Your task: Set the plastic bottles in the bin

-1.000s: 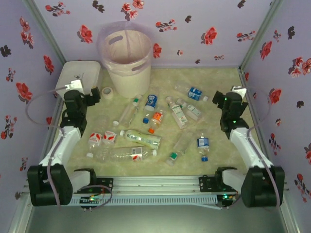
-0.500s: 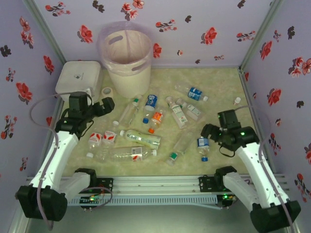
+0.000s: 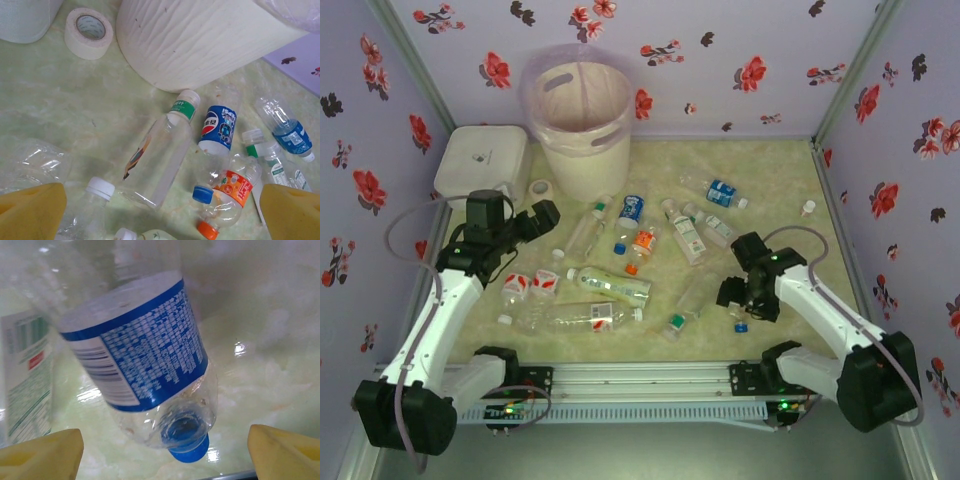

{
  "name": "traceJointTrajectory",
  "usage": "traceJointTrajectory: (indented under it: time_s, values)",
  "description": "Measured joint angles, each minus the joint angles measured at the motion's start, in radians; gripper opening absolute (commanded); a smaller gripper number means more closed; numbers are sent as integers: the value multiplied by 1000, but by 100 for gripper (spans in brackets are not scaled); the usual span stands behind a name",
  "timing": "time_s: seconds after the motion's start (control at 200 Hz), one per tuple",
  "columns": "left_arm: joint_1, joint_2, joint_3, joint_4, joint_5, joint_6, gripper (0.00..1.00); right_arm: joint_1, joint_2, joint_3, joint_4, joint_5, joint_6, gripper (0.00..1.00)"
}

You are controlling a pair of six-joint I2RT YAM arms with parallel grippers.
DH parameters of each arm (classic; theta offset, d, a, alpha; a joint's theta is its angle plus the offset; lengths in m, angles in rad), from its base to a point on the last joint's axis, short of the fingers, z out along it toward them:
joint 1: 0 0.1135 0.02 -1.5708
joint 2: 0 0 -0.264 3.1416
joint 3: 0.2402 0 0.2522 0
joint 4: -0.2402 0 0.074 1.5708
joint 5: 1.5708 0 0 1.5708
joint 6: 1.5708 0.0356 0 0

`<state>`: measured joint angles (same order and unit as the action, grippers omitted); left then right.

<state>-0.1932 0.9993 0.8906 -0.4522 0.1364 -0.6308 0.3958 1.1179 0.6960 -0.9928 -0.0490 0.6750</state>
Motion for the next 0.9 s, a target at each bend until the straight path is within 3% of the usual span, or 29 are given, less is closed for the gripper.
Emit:
traceJointTrajectory:
  time_s: [0.41,0.68,0.785,0.9]
  values:
    - [-20,23,-9,40,7,-97,96,0,44,-11,36,63,8,49]
    - [-51,22,-9,76,47,-158,96,0,-33,250,-89,117,-72,38]
    - [-84,22,-10,153,82,-193,97,0,-37,344,-53,56,-108,34]
    - [-160,22,-27,285,116,-225,98,2,4,393,56,-89,-120,30]
